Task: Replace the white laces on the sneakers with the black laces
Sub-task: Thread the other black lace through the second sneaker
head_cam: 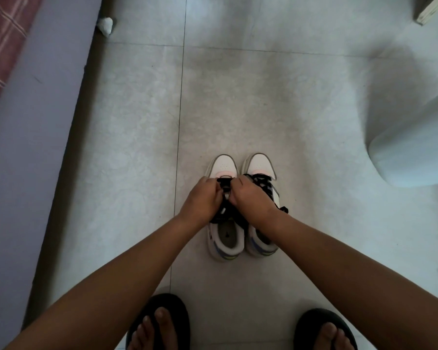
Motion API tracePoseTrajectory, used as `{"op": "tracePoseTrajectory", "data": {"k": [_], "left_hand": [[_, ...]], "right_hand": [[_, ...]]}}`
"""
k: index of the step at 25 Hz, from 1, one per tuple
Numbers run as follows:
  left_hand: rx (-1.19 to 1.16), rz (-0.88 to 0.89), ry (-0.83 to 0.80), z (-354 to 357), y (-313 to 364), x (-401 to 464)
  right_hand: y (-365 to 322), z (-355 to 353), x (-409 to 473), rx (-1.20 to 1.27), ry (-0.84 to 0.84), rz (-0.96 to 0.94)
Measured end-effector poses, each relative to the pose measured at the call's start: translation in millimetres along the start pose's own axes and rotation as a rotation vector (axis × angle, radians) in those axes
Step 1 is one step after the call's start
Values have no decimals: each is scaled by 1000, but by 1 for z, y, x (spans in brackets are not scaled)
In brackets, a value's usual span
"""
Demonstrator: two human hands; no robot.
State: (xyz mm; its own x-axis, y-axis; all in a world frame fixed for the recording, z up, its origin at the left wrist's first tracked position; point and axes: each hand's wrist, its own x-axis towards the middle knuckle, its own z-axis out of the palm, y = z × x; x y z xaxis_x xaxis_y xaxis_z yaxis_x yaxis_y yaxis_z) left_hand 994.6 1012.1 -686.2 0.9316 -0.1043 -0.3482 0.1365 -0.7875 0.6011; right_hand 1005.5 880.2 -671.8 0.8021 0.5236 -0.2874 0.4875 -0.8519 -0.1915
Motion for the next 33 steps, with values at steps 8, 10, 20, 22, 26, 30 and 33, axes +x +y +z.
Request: {"op": "tracePoseTrajectory", "data": {"k": [8,10,20,22,26,30,33], "left_hand": [[-59,79,55,-2,-15,-11],[29,206,21,-3,-16,-17],[249,210,-102,-10,-2,-4],[300,202,-114,-11,1,0],[98,261,-30,-12,-13,-17],[-117,283,6,-5,-32,-51],[-190,281,65,0,-36,-64]], "right_hand": [[15,7,-5,503,89,208],[14,4,-6,483,74,197],[12,0,-4,121,-122,-88],[10,0,0,32,-160,-96],[8,1,1,182,-101,13],[15,4,-18,399,-65,61],[14,7,-23,446,-16,80]]}}
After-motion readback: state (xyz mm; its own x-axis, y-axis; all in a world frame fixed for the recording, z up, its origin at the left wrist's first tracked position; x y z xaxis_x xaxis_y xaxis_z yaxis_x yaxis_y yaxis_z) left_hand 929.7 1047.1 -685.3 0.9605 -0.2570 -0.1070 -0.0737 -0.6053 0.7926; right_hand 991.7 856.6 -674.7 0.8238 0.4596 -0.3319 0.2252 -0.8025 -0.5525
